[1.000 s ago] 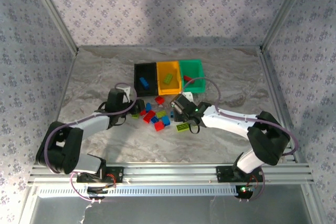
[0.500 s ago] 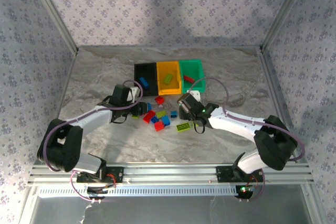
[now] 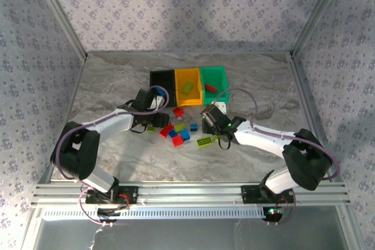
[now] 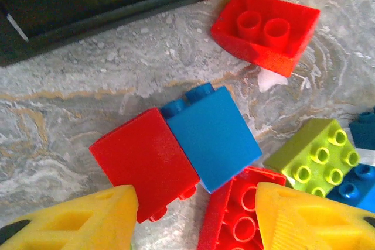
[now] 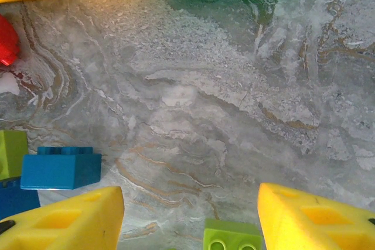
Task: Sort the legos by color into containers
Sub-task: Move the lego to the center of the table, then pick up the lego from the center of the table.
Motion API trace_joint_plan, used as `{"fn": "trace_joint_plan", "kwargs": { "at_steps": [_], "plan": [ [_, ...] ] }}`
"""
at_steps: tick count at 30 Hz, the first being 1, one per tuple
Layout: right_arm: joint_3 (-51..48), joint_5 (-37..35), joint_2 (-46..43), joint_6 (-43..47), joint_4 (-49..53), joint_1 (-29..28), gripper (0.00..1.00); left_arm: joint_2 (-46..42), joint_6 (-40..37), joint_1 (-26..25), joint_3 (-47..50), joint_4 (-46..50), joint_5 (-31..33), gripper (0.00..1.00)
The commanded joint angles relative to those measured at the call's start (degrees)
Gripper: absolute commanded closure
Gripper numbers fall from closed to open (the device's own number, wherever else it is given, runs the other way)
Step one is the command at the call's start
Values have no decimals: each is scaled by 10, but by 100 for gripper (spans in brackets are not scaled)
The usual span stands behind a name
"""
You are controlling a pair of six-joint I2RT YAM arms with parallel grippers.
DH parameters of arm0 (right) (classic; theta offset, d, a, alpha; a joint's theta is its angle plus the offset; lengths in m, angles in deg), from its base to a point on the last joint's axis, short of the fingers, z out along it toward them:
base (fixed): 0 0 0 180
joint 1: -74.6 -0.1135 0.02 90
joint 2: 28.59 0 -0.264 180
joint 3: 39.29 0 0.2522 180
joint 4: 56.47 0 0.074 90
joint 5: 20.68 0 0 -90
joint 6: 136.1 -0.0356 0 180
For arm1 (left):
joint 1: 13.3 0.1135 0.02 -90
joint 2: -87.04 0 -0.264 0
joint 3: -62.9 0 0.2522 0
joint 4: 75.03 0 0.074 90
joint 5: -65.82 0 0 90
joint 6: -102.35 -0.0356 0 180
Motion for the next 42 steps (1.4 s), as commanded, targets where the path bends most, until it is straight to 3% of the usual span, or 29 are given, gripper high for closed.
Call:
{"fn": "trace_joint_plan", "kwargs": {
  "at_steps": [1, 13, 19, 42],
  "plan": [
    [-14, -3, -24, -14, -4, 3, 36, 30, -12, 0, -18, 62, 45, 43],
    [-24, -12, -42, -16, 1, 9, 36, -5, -5, 1, 2, 76, 138, 43],
    [-24, -12, -42, -14, 0, 8, 36, -14, 6, 1, -4, 60, 124, 41],
    [-51, -39, -97, -23, 27, 8, 36, 116, 20, 2, -108, 79, 88, 42]
  ]
}}
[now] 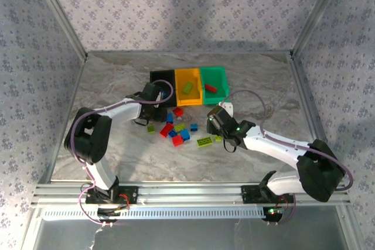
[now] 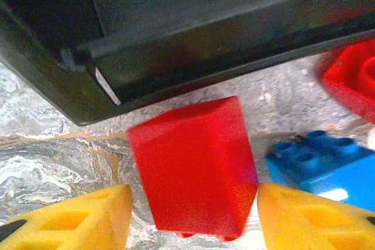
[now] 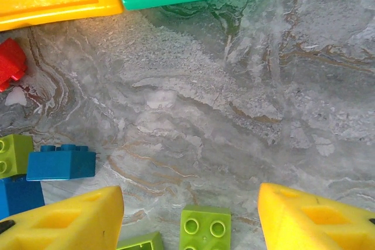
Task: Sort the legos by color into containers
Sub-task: Pick up the lego from the center of the table.
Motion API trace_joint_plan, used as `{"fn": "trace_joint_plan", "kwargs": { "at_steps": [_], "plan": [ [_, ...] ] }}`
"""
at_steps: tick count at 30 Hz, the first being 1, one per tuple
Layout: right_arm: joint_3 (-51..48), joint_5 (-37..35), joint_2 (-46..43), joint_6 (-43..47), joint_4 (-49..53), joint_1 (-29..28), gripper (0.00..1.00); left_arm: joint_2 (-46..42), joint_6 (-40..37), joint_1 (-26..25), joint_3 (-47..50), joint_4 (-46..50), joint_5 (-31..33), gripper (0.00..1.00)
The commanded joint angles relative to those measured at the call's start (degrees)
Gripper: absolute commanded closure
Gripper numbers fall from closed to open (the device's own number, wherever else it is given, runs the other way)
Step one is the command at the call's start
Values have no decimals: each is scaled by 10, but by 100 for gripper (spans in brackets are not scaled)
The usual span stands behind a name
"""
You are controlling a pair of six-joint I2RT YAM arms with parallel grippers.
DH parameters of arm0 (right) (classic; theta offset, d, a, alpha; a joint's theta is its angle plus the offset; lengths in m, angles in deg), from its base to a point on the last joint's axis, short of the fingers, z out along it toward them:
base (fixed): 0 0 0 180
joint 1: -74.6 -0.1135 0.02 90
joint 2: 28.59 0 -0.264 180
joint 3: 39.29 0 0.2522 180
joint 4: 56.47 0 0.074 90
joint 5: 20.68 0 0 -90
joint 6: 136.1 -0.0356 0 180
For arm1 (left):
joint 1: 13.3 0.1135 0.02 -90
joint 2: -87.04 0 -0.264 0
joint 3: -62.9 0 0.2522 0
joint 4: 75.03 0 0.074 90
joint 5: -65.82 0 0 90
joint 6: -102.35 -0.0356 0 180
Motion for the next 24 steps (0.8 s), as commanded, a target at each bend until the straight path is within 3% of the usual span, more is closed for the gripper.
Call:
{"fn": "trace_joint_plan", "kwargs": {
  "at_steps": [1, 12, 13, 17, 24],
  "plan": [
    [-14, -22, -17, -12, 20, 4, 36, 11, 8, 1, -12, 11, -15, 42],
    [-18, -17, -19, -12, 14, 5, 36, 54, 9, 6, -48, 19, -17, 41],
    [-18, -19, -18, -12, 14, 5, 36, 58, 9, 7, -52, 20, -19, 42],
    [-18, -17, -21, -12, 17, 8, 36, 55, 7, 6, -47, 17, -28, 70],
    [-24, -15, -23, -7, 8, 17, 36, -1, 8, -6, -21, 22, -22, 71]
  ]
}}
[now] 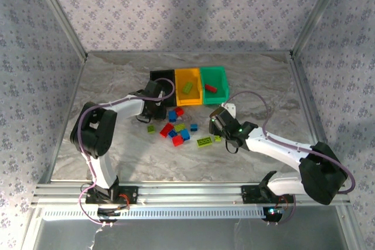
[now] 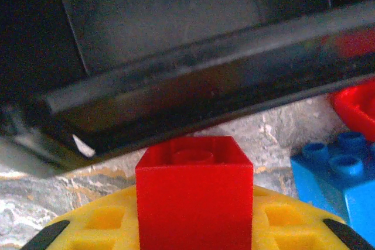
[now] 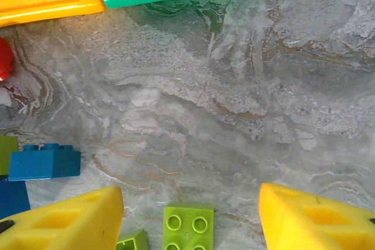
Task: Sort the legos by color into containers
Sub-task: Pick up the lego from the center of the table, then place the lego in the container.
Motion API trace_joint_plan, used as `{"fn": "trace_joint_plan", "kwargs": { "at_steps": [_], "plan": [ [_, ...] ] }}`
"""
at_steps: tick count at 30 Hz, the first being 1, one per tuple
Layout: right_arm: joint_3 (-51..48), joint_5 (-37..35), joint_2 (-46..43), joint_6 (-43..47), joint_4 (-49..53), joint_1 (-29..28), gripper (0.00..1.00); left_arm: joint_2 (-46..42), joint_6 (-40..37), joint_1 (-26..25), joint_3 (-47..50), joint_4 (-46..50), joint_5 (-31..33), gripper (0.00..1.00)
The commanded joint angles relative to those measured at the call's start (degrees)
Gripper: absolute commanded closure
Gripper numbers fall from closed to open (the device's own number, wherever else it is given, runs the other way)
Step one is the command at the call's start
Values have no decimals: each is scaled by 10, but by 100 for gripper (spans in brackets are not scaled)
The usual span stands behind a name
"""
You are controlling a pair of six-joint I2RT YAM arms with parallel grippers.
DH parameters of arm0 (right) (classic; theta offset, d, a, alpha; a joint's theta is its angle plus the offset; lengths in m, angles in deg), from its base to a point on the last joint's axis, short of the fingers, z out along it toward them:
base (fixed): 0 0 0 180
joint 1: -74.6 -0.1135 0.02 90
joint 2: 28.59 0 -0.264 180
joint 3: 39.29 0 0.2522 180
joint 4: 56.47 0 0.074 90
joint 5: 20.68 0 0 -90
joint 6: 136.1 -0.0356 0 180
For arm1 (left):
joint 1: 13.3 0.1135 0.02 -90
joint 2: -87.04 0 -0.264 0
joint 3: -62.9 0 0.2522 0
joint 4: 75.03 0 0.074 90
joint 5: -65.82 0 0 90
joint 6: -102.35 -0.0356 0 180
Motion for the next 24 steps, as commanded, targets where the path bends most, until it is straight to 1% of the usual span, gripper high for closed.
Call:
{"fn": "trace_joint_plan", "kwargs": {
  "at_steps": [1, 4, 7, 11, 13, 18, 21, 24],
  "plan": [
    [-7, -11, -12, -6, 7, 7, 36, -48, 1, -12, 12, 24, -5, 71],
    [-8, -16, -19, 5, 10, 13, 36, -80, 2, -27, 18, 36, 5, 71],
    [-12, -14, -35, 16, 19, 34, 36, -109, -3, -42, 8, 53, 10, 71],
    [-35, 14, -79, 31, 12, 85, 35, -131, -13, -57, -25, 73, 12, 71],
    [-44, 47, -95, 69, 5, 129, 35, -130, -15, -65, -46, 77, 11, 71],
    [-38, 141, -93, 143, 11, 237, 35, -87, -24, -85, -123, 94, 8, 71],
    [-39, 176, -80, 172, 5, 273, 35, -42, -31, -105, -186, 114, 8, 70],
    [-45, 188, -64, 194, -3, 284, 35, 16, -38, -122, -264, 143, 10, 70]
  ]
}}
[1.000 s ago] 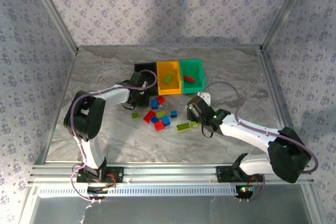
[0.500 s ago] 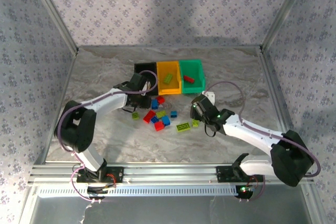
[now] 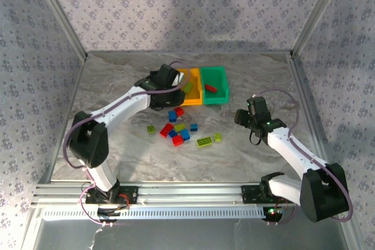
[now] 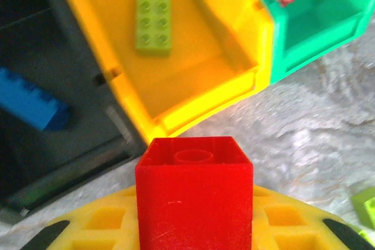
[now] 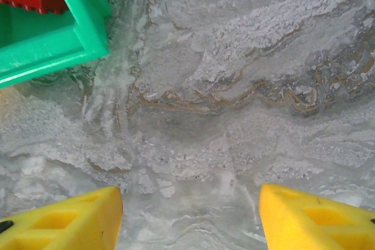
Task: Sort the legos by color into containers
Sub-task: Place the lego in the container.
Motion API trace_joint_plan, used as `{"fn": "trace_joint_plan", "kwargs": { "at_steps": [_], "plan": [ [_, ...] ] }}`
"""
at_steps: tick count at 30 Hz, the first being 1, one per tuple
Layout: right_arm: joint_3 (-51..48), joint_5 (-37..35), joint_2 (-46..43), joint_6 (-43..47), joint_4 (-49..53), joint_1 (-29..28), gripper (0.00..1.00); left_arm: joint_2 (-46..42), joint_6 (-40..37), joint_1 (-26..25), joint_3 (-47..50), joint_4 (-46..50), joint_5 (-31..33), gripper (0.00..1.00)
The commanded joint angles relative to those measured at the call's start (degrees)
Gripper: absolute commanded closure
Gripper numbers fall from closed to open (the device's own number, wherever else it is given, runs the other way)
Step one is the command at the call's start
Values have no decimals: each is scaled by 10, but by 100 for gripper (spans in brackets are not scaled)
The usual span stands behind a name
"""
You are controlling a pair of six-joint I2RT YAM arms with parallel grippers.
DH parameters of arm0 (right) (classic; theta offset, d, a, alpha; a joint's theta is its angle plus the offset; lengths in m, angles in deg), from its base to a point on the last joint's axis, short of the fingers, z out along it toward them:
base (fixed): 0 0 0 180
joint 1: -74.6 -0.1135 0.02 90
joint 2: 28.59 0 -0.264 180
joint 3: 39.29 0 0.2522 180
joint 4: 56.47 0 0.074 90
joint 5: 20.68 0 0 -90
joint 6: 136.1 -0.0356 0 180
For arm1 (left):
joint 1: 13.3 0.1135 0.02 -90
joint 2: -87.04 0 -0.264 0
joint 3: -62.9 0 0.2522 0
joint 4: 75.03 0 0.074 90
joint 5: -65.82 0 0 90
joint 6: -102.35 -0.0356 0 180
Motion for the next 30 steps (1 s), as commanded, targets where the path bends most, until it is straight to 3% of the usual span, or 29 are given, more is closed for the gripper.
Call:
{"fn": "trace_joint_plan", "kwargs": {
  "at_steps": [1, 6, 15, 22, 27, 30],
  "plan": [
    [-11, 43, 19, 48, -5, 6, 35, 66, -21, -19, -84, 55, 6, 70],
    [-30, 47, 50, 57, -52, 1, 35, 184, -28, -32, -243, 134, 6, 70],
    [-50, 39, 33, 54, -71, 1, 35, 340, -34, -44, -506, 216, -1, 69],
    [-53, 37, 30, 52, -73, -2, 35, 439, -11, -48, -662, 237, -40, 64],
    [-55, 35, 30, 52, -76, -2, 35, 460, 0, -48, -680, 210, -48, 54],
    [-55, 34, 33, 50, -77, -4, 35, 461, 3, -48, -680, 197, -66, 37]
  ]
}}
